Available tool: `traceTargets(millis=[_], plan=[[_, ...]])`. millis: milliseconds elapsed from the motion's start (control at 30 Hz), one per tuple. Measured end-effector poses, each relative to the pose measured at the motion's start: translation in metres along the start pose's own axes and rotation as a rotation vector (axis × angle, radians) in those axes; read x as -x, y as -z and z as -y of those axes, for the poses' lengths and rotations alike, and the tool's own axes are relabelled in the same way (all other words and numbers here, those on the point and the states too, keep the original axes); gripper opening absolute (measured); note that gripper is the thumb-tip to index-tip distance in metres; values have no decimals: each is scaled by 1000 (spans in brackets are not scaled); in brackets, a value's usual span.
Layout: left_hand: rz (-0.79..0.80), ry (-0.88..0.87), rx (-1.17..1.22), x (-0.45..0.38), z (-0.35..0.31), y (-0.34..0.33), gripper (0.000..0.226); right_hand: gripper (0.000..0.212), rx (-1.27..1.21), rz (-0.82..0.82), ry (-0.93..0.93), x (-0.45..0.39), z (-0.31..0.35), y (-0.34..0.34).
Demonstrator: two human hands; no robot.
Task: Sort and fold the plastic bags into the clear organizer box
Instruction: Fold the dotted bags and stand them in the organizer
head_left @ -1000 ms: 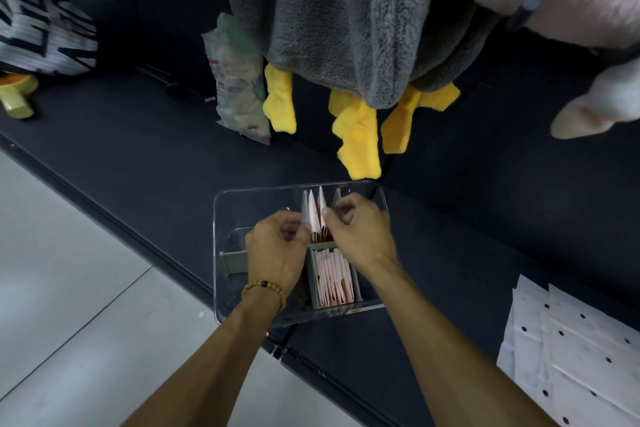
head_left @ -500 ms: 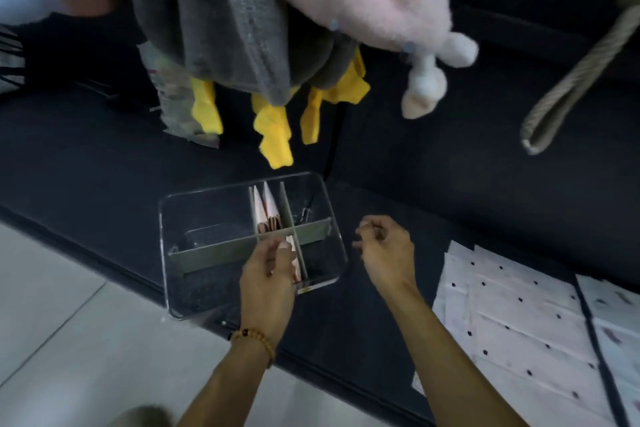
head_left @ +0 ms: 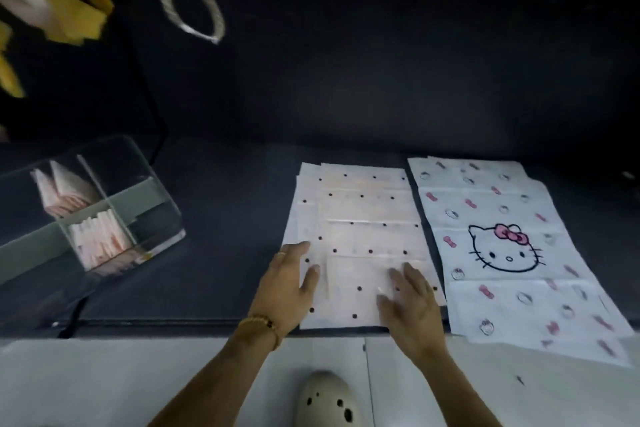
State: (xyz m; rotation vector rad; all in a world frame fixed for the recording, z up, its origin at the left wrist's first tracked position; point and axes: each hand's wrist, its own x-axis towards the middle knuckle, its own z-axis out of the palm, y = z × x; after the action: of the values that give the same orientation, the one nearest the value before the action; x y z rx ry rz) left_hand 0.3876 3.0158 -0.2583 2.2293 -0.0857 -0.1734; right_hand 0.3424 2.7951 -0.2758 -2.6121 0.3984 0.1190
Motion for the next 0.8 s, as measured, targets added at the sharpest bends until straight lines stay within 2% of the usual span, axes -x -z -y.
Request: traceTargets(millis=[100, 167, 333, 433, 533, 600, 733, 800], plan=[[195, -257, -401, -5, 1, -16, 55, 32, -34, -124, 63, 2, -4, -8], [227, -297, -486, -7, 2, -21, 61, 23, -7, -199, 52, -2, 1, -6], [211, -419, -644, -14, -8, -30, 71, 18, -69, -211, 144, -9, -3, 2], [188, -472, -720, -20, -17, -33, 65, 17, -173, -224, 215, -9, 0, 9], [67, -519, -692, -20, -27, -24, 39, 18, -241, -183, 278, -9, 15, 14], [10, -534, -702, -17, -26, -10, 28, 19, -265, -130, 316, -9, 28, 17], [11, -416, -707, -2, -10, 22, 34, 25, -223, -42, 428, -7, 60, 16], [43, -305, -658, 7, 3, 38, 30, 44, -133, 49, 482, -3, 74, 12]])
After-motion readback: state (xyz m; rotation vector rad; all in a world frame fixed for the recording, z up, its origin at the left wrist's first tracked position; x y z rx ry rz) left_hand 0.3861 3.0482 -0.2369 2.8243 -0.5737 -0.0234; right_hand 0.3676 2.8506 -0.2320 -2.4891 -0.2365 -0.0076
